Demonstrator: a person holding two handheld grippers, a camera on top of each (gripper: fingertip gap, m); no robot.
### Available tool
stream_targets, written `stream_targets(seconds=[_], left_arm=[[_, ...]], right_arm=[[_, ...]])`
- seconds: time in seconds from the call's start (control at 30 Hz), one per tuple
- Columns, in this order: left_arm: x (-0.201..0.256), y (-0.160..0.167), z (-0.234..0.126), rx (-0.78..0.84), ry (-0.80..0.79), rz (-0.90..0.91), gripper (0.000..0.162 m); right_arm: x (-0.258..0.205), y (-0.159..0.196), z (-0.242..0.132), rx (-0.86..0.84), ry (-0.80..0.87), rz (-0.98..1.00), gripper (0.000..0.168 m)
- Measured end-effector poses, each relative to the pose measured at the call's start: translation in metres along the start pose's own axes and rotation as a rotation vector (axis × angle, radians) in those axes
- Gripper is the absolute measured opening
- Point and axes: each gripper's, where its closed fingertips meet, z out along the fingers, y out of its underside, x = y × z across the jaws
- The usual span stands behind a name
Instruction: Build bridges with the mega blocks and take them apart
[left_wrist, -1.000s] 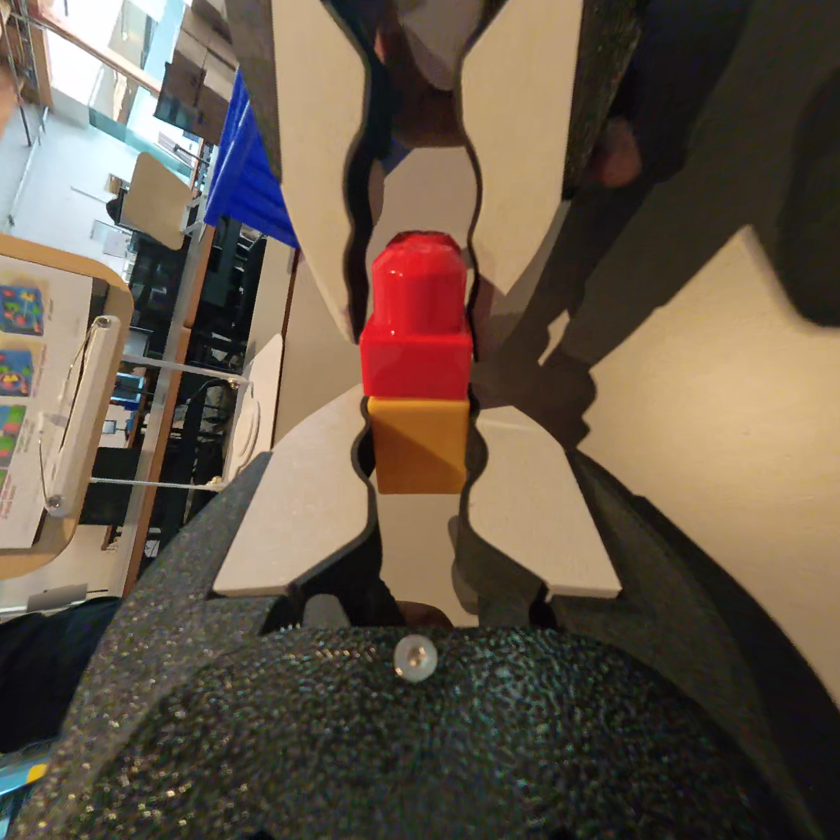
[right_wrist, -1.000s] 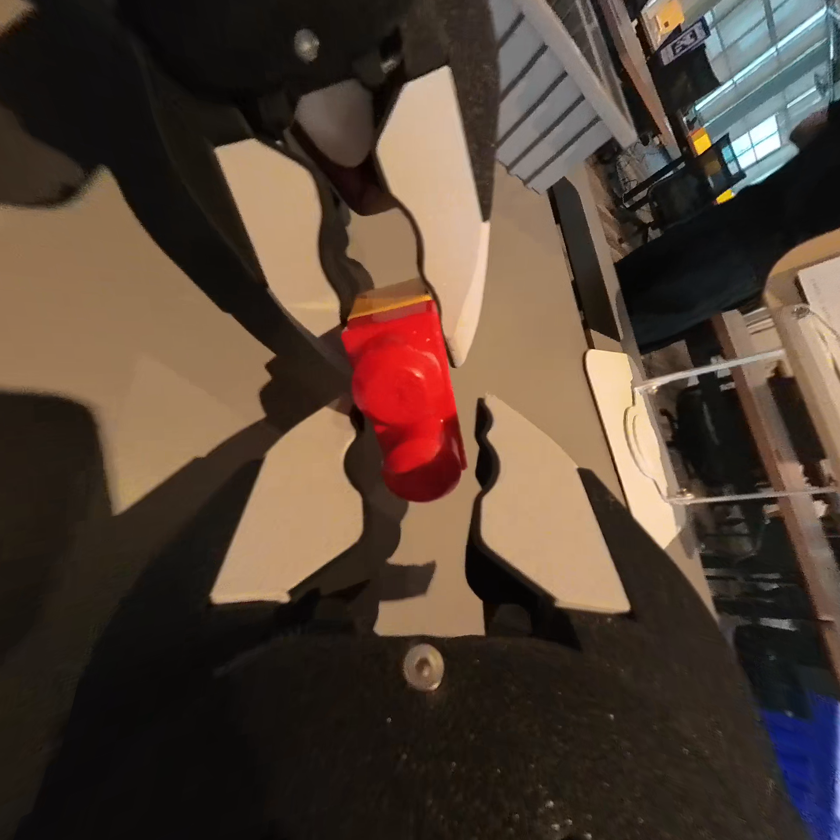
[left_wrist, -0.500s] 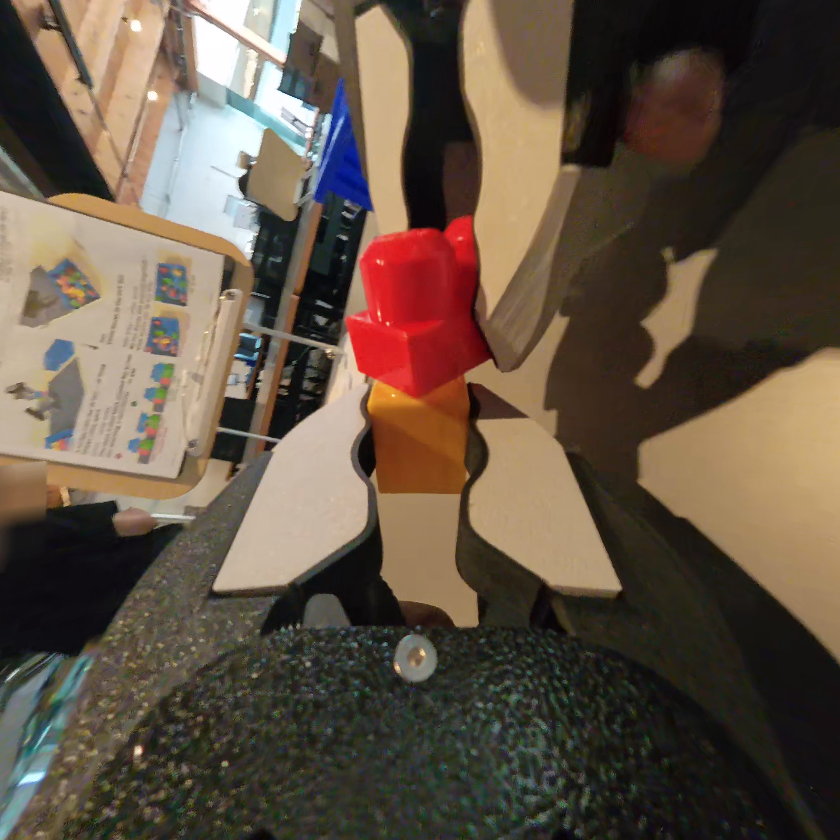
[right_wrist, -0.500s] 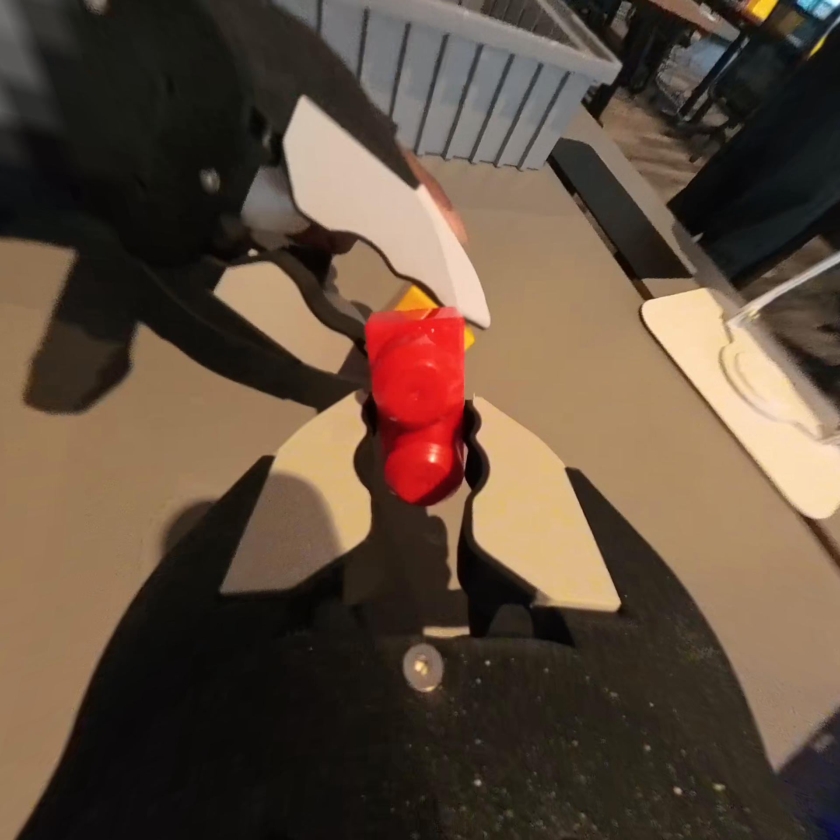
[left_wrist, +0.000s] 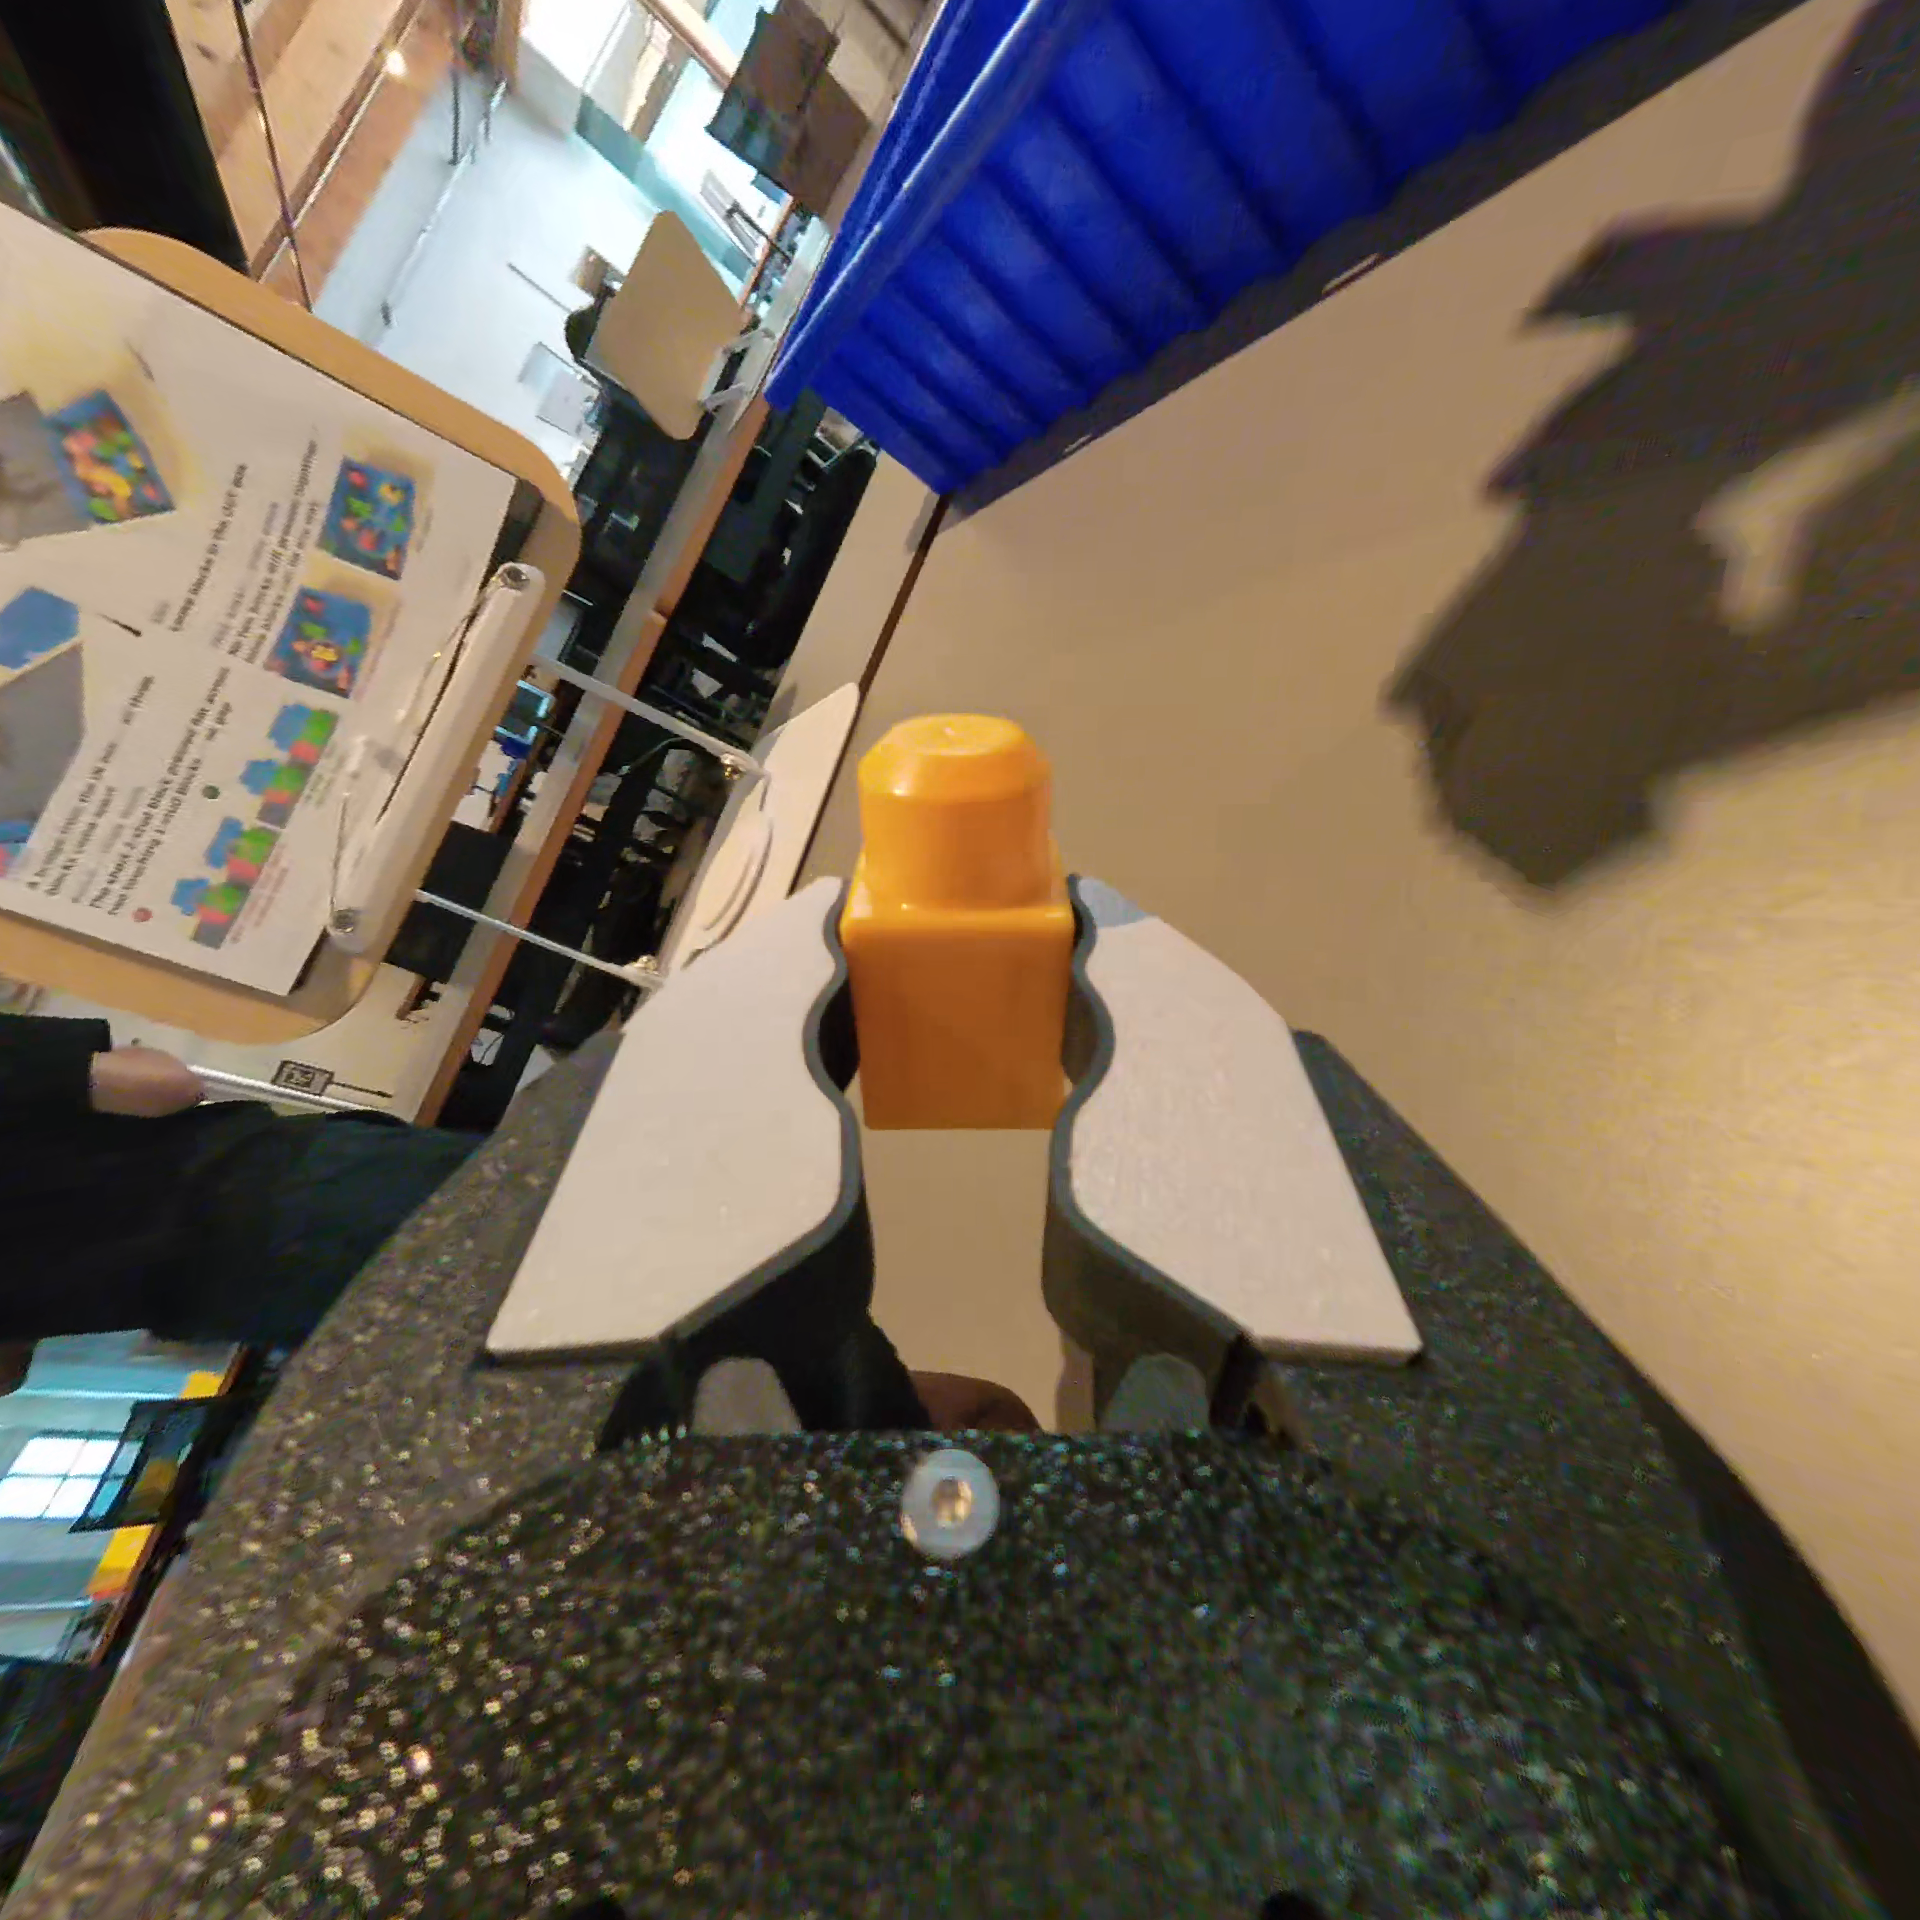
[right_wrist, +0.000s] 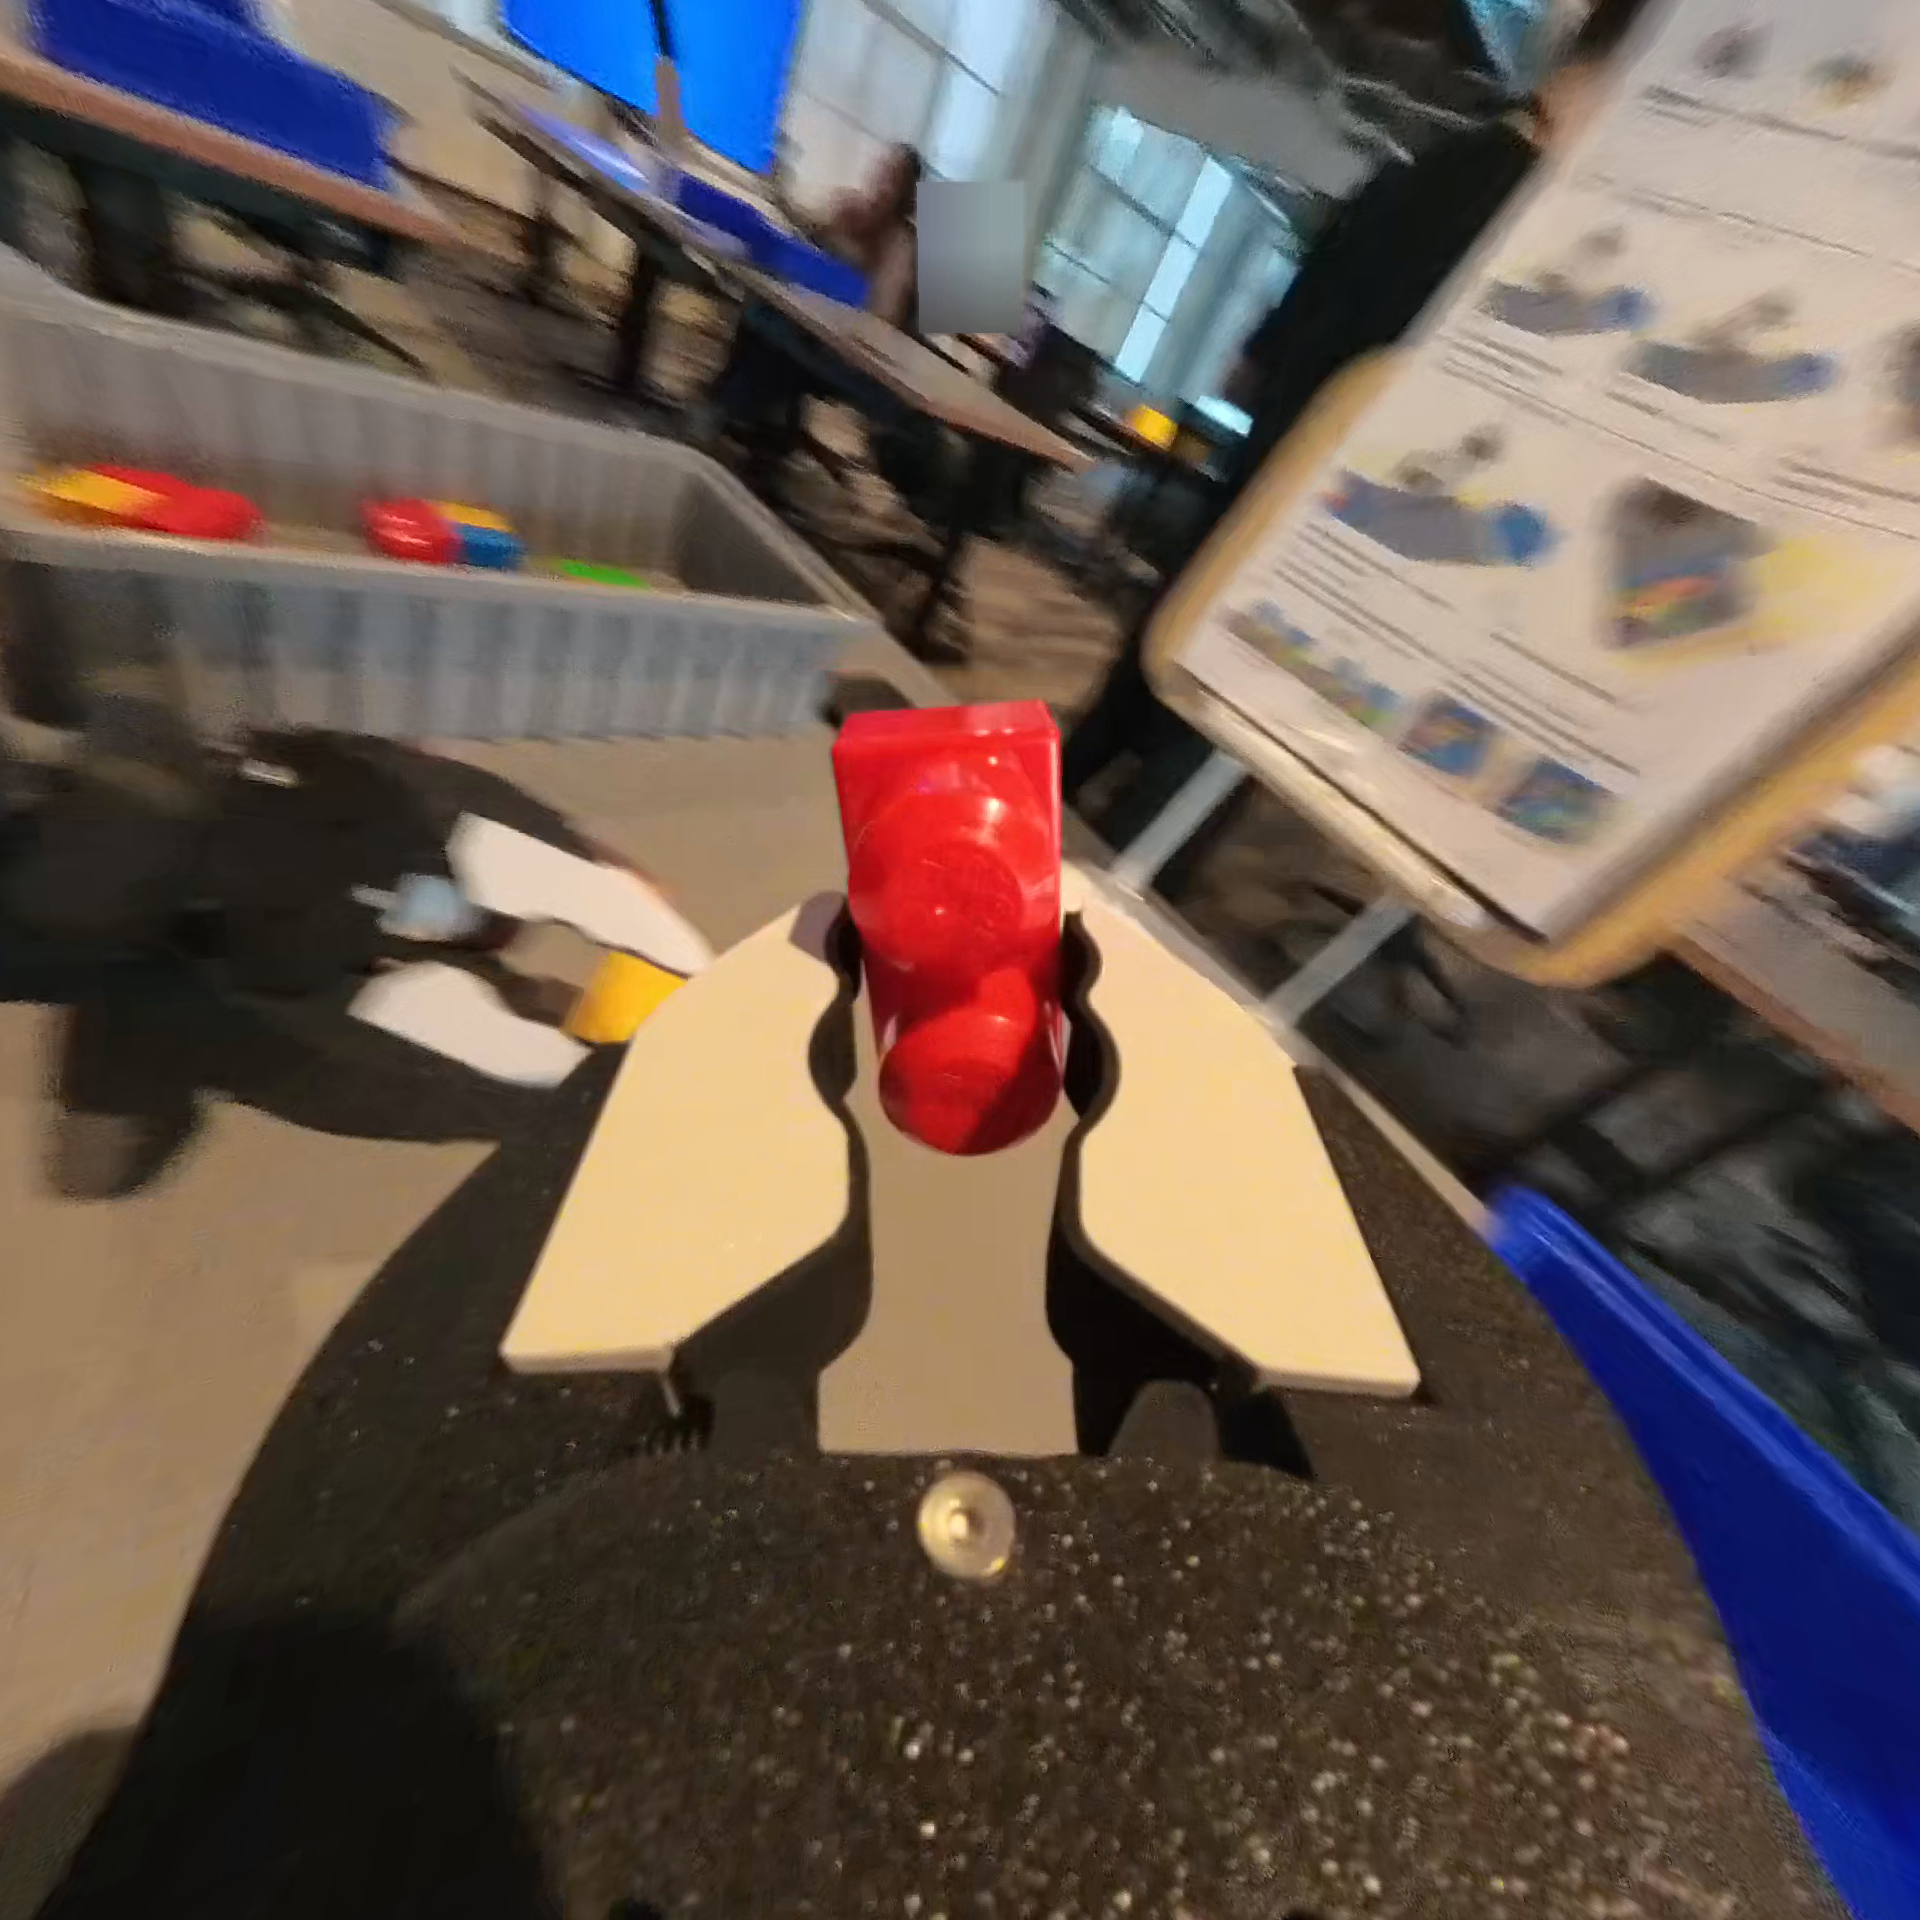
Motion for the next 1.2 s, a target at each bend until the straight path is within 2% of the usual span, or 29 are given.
stream_targets(seconds=[0.07,0.13,0.2,0.33,0.43,0.53,0.6,0.67,0.7,0.83,0.93,1.03,1.1,1.2], left_arm=[[0.001,0.0,0.001,0.007,0.007,-0.015,0.035],[0.001,0.0,0.001,0.009,0.013,-0.033,0.035],[0.001,0.001,0.001,0.011,0.018,-0.041,0.035],[0.004,0.001,0.003,0.013,0.028,-0.043,0.035],[0.007,-0.003,0.004,0.022,0.04,-0.042,0.035],[0.012,-0.006,0.005,0.029,0.056,-0.034,0.035],[0.014,-0.009,0.005,0.035,0.063,-0.031,0.036],[0.015,-0.013,0.003,0.056,0.073,-0.044,0.036],[0.016,-0.016,0.002,0.072,0.081,-0.06,0.036],[0.021,-0.035,-0.002,0.165,0.147,-0.185,0.035],[0.026,-0.055,-0.006,0.262,0.205,-0.296,0.035],[0.026,-0.057,-0.006,0.247,0.162,-0.251,0.036],[0.018,-0.049,-0.003,0.184,0.074,-0.181,0.036],[0.006,-0.041,-0.004,0.124,-0.035,-0.056,0.035]], right_arm=[[0.056,0.032,-0.021,-0.143,0.152,0.01,0.037],[0.097,0.086,-0.044,-0.337,0.22,0.102,0.038],[0.118,0.139,-0.066,-0.512,0.217,0.183,0.038],[0.131,0.222,-0.109,-0.907,0.115,0.168,0.037],[0.139,0.258,-0.149,-1.189,0.029,0.118,0.038],[0.132,0.273,-0.166,-1.294,-0.074,0.144,0.039],[0.135,0.28,-0.175,-1.357,-0.074,0.103,0.04],[0.138,0.277,-0.174,-1.332,-0.042,0.071,0.059],[0.138,0.268,-0.167,-1.273,-0.021,0.067,0.063],[0.123,0.203,-0.123,-0.927,0.034,0.036,0.068],[0.065,0.126,-0.079,-0.59,-0.074,0.013,0.063],[-0.006,0.07,-0.039,-0.366,-0.191,0.099,0.051],[-0.049,0.063,-0.014,-0.341,-0.253,0.195,0.052],[-0.095,0.084,0.024,-0.387,-0.304,0.291,0.07]])
